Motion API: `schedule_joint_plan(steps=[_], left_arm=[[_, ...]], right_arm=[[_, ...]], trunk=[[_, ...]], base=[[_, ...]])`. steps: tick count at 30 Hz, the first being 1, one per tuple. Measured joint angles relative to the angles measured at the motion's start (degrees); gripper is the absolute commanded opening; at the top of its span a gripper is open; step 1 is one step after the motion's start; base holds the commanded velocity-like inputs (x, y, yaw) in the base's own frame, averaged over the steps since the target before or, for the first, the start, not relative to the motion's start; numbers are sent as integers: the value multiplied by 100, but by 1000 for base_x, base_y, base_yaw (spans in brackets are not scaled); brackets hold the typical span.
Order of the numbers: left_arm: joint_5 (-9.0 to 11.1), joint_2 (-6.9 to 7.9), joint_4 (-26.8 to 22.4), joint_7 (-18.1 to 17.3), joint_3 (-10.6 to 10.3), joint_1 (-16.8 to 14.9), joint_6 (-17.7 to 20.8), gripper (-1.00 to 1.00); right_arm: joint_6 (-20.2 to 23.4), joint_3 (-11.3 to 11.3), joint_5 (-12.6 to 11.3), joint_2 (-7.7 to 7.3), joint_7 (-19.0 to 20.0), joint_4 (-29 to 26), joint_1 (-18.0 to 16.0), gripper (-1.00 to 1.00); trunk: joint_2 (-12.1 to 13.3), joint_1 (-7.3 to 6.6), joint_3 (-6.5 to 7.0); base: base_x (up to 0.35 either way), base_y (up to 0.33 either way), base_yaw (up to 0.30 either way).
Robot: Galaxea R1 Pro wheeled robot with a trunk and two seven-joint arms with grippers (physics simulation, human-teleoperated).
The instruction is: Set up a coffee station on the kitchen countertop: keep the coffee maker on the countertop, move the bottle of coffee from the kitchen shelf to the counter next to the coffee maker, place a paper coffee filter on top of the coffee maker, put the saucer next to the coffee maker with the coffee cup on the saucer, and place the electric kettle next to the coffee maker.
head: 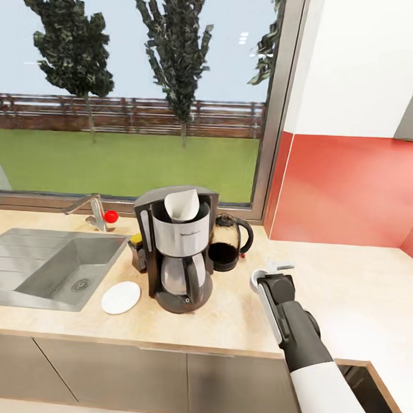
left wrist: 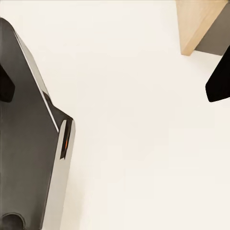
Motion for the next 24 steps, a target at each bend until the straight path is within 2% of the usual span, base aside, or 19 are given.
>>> schedule_joint_plan(steps=[15, 24], left_arm=[[2, 0, -168, 8, -1, -30, 11, 100], [2, 0, -220, 14, 1, -205, -4, 100]], right_arm=[[-8, 35, -19, 77, 1, -4, 2, -100], [0, 36, -11, 78, 0, -2, 2, -100]], trunk=[[0, -1, 0], [-1, -2, 0]], base=[[-255, 207, 0], [-177, 199, 0]])
